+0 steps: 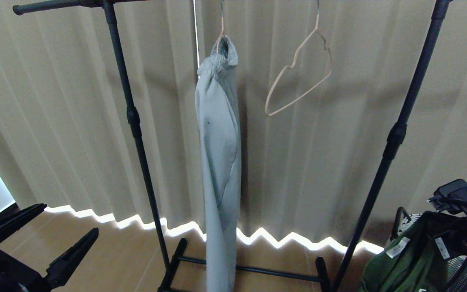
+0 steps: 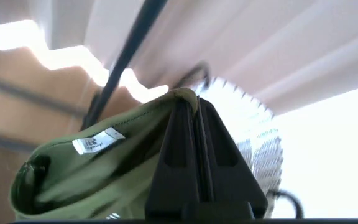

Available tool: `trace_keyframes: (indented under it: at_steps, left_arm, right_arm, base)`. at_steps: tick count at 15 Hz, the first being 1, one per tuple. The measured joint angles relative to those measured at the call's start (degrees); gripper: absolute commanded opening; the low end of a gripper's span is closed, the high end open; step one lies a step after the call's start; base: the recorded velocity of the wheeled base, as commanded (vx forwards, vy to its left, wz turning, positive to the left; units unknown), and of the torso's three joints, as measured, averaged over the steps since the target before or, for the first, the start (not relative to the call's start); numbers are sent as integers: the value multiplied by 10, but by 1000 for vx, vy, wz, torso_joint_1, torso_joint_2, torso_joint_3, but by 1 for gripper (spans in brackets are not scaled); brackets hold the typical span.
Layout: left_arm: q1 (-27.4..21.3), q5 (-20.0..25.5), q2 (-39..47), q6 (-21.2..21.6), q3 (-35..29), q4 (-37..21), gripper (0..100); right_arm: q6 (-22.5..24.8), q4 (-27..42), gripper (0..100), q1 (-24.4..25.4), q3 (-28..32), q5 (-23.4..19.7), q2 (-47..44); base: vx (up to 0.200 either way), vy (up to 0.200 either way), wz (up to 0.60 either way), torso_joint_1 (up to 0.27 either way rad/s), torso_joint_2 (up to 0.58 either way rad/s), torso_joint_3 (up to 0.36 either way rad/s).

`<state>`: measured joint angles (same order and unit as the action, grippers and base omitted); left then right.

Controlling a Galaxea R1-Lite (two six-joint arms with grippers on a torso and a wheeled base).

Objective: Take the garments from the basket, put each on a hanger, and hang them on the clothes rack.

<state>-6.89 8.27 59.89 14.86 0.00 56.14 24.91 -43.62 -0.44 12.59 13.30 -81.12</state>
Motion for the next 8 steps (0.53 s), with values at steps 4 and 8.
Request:
trace_keyframes:
  at_steps: [4,8]
  left_arm:
    - [0,0,-9,0,0,0,100]
    - [-3,0,-27,-1,0,0,100]
  right_arm:
    - [-1,-1,0,2,21,-5,48]
    - [-1,2,0,5,26,-5,61]
  base:
    - [0,0,0,0,0,0]
    - [-100,0,0,1,2,1]
